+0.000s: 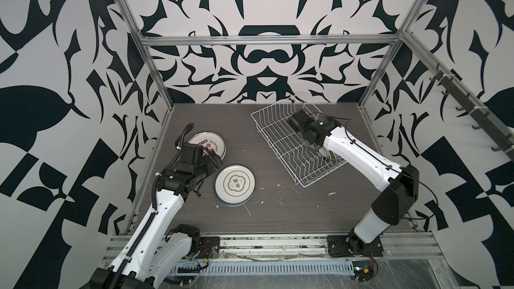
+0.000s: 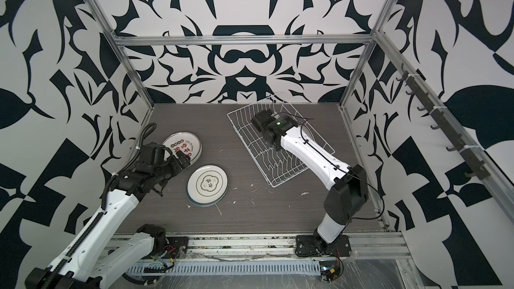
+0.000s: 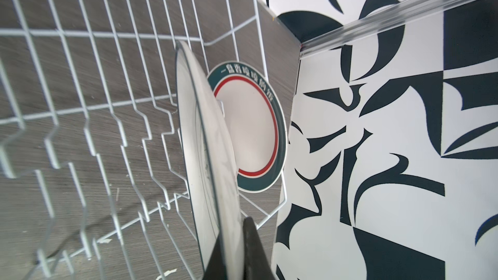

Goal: Unload the plates from the dish rack
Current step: Pick up the plate from the dish rack.

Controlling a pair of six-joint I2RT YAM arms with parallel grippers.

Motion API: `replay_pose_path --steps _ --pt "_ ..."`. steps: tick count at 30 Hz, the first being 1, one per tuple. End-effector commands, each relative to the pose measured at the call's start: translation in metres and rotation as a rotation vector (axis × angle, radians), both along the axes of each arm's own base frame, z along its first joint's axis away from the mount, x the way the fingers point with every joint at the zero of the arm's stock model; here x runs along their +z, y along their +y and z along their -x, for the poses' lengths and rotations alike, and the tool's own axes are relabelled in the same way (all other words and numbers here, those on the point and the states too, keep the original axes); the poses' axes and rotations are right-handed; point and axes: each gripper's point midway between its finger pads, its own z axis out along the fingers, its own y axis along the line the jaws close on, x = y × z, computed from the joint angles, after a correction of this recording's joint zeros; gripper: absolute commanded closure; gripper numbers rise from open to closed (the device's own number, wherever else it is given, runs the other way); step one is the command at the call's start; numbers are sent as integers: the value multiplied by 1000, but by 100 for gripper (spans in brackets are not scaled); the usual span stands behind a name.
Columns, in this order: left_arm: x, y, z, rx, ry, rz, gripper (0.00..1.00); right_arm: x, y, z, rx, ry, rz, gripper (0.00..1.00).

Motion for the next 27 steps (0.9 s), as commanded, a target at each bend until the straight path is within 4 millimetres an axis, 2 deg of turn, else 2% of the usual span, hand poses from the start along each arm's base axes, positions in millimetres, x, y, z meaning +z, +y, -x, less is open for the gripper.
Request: replay_pose_path --steps 1,6,11,19,27 --pt "-2 -13 0 -69 -8 40 1 41 7 3 -6 -114 -105 100" --pt "-1 -15 -1 -76 2 42 1 51 17 10 14 -129 -192 100" --pt "4 -20 -2 -94 -12 64 1 65 36 19 41 -171 -426 100" --pt "10 -38 -4 -159 -51 157 1 67 91 37 59 -142 -932 100" --pt "20 -55 -5 -221 -110 244 1 53 151 55 82 52 -1342 100"
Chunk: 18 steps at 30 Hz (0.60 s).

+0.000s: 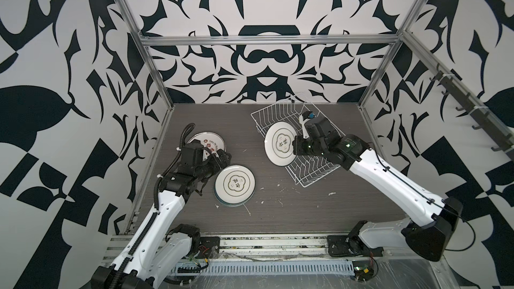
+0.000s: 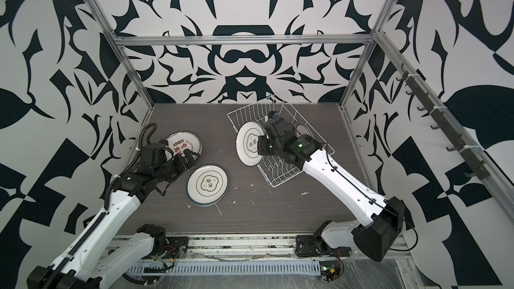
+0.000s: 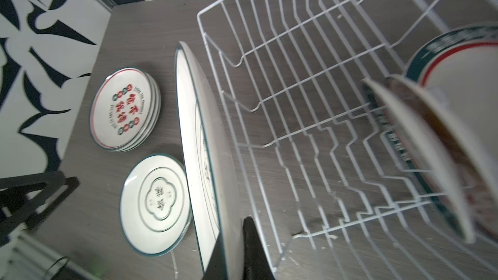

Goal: Unload the plates from the dish rack
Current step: Pick up the plate from the dish rack, then place the plate among the plates.

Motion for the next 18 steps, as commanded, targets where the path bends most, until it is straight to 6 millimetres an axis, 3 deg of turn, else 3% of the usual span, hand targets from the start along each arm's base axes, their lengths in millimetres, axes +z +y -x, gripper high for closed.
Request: replay_pose_path --steps 1,10,18 --pt "7 -13 0 -47 -38 69 1 35 43 0 52 9 -317 100" --pt "5 -26 1 -98 -61 147 0 13 85 4 106 182 -556 100" --pt "2 -37 -2 -136 -68 208 10 -6 106 6 120 283 -678 100"
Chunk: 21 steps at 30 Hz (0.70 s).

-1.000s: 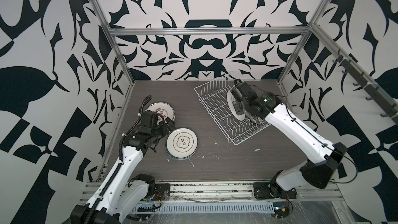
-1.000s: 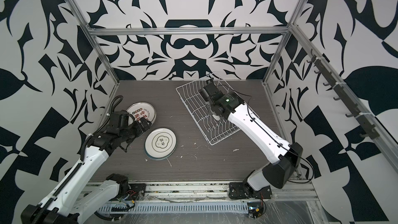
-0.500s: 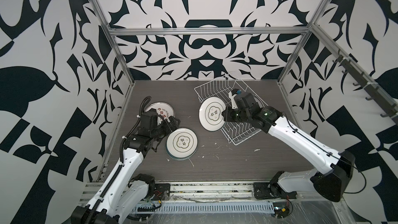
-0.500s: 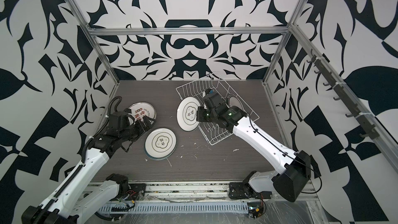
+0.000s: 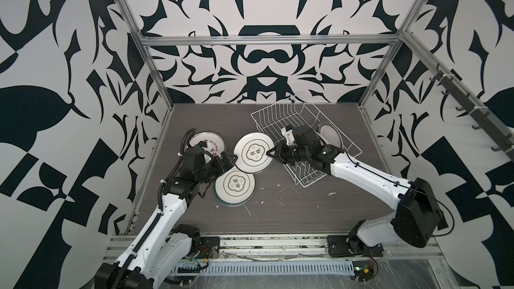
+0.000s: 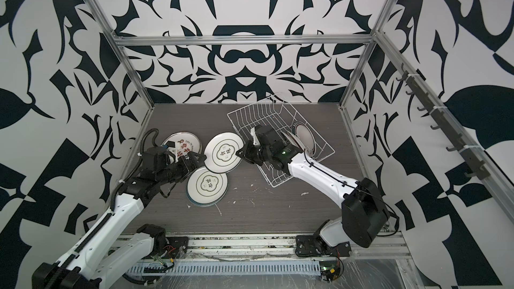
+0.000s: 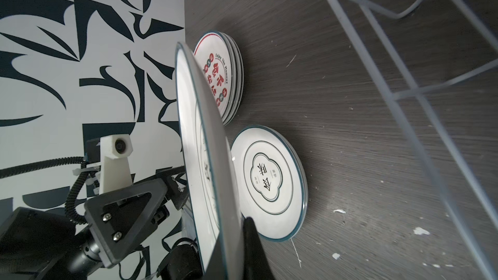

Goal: Unload the plates from the dish rack
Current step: Place the plate among the plates.

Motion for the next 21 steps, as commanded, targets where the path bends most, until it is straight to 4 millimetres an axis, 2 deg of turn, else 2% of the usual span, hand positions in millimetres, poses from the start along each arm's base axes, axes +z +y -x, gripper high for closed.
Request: replay_pose_path --steps 1,2,3,7,11,15,21 --pt "4 -8 -3 -30 -23 46 13 43 23 -1 33 -47 -193 100" --pt "3 -9 -3 -30 -19 46 14 42 26 0 40 -37 -214 100" --pt "3 -10 -4 -35 -17 51 21 41 29 1 43 -24 -241 100" --pt "6 -13 -5 -45 -22 68 32 38 42 2 68 8 -297 100" --pt "5 -13 -4 -44 -11 67 50 34 51 5 88 20 -305 100" --pt "5 -12 -3 -43 -9 70 66 29 55 6 97 25 -298 100" --pt "3 -11 2 -45 6 58 82 24 58 7 109 23 -279 100"
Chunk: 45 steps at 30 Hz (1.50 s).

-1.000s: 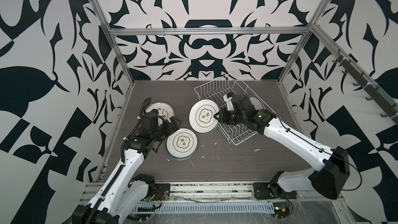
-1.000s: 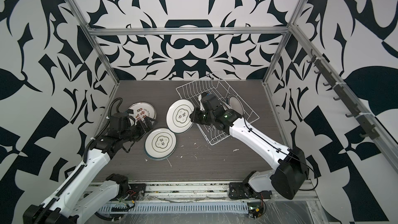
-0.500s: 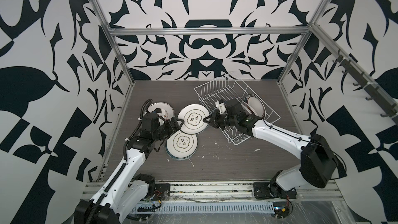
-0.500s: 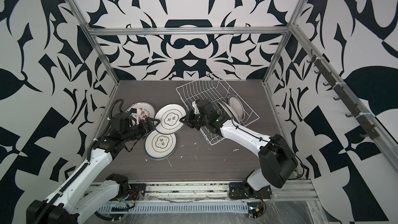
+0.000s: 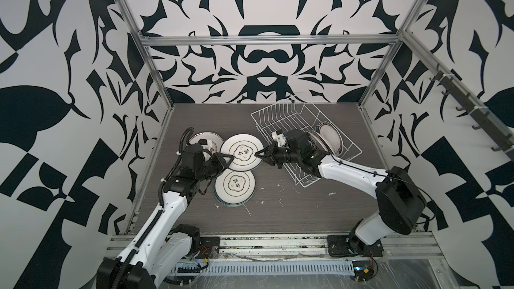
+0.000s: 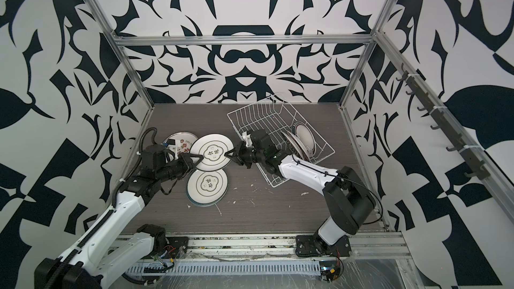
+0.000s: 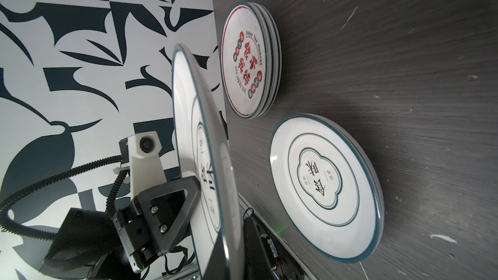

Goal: Unload the plates from the dish rack
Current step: Place the plate among the plates.

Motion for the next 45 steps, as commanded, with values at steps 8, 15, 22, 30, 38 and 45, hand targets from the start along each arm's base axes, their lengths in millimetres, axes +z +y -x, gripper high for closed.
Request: replay_pose_path --steps 8,15,22,30,38,45 --pt "-8 7 16 -18 14 -77 99 26 17 6 78 -110 -42 81" --pt "-4 18 25 12 11 -130 100 10 -5 7 78 -155 176 58" --pt "-15 29 38 35 84 -188 100 12 -51 6 91 -278 511 32" --pt "-33 42 53 73 132 -229 100 36 -113 -1 43 -391 844 1" --pt "-52 48 56 100 172 -249 100 43 -131 -1 38 -423 935 1" --pt "-69 55 58 124 198 -284 100 42 -140 -2 31 -425 987 0"
